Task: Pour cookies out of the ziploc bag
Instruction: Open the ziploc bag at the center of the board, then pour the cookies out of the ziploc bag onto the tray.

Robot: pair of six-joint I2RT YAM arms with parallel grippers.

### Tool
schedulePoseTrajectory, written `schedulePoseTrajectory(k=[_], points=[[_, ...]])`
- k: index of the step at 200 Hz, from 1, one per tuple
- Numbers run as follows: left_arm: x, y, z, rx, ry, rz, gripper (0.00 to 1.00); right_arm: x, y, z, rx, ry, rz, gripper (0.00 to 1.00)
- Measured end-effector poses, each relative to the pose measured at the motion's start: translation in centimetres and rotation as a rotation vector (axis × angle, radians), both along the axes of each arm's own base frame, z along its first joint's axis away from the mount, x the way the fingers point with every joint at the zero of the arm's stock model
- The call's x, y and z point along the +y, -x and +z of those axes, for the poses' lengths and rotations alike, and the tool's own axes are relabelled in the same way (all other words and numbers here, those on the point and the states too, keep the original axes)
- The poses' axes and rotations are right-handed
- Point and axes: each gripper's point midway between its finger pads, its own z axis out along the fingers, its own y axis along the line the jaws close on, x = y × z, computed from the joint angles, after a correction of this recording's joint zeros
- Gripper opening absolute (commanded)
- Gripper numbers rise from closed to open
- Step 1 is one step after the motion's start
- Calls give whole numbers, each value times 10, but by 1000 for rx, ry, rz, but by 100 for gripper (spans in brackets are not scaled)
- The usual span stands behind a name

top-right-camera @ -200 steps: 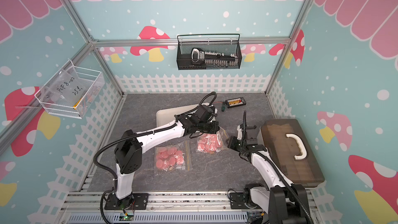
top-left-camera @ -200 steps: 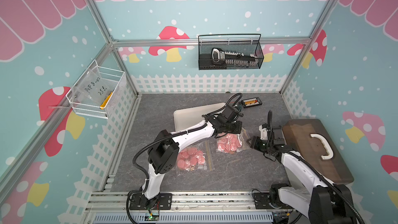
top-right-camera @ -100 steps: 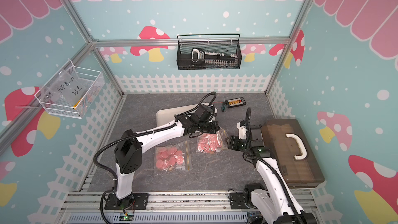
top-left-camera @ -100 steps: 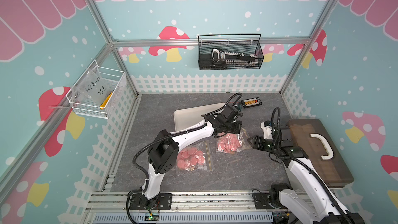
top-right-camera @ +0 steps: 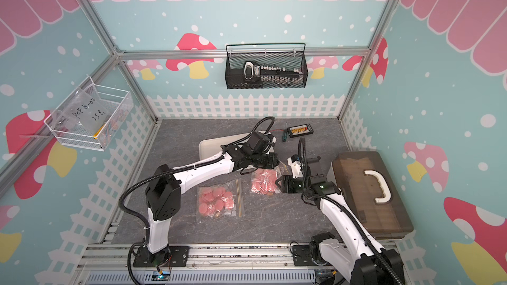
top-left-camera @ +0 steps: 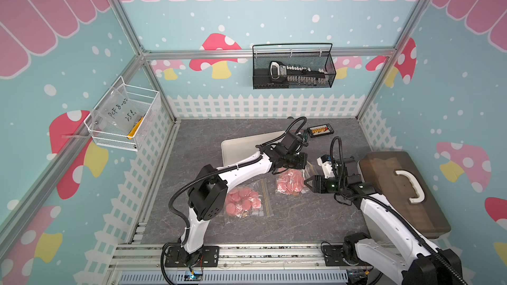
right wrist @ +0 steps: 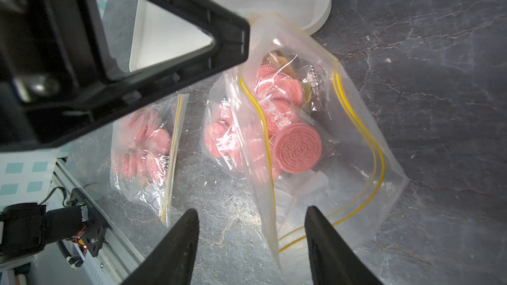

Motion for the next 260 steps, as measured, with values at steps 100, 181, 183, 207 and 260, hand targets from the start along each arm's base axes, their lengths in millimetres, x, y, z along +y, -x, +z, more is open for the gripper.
schedulePoseTrajectory(k=[100,181,183,207,260], points=[[1,-1,0,0,1,2,0,6,-14,-8,-19,31,-3,31],[1,-3,1,0,9,3,0,8,-16,-16,5,29,-9,21],[1,-4,2,0,9,3,0,8,-16,-16,4,29,-9,21],[2,-5,1,0,9,6,0,8,-17,-17,4,28,-13,15],[4,-6,-2,-2,7,7,28,8,-19,-17,2,27,-24,0]])
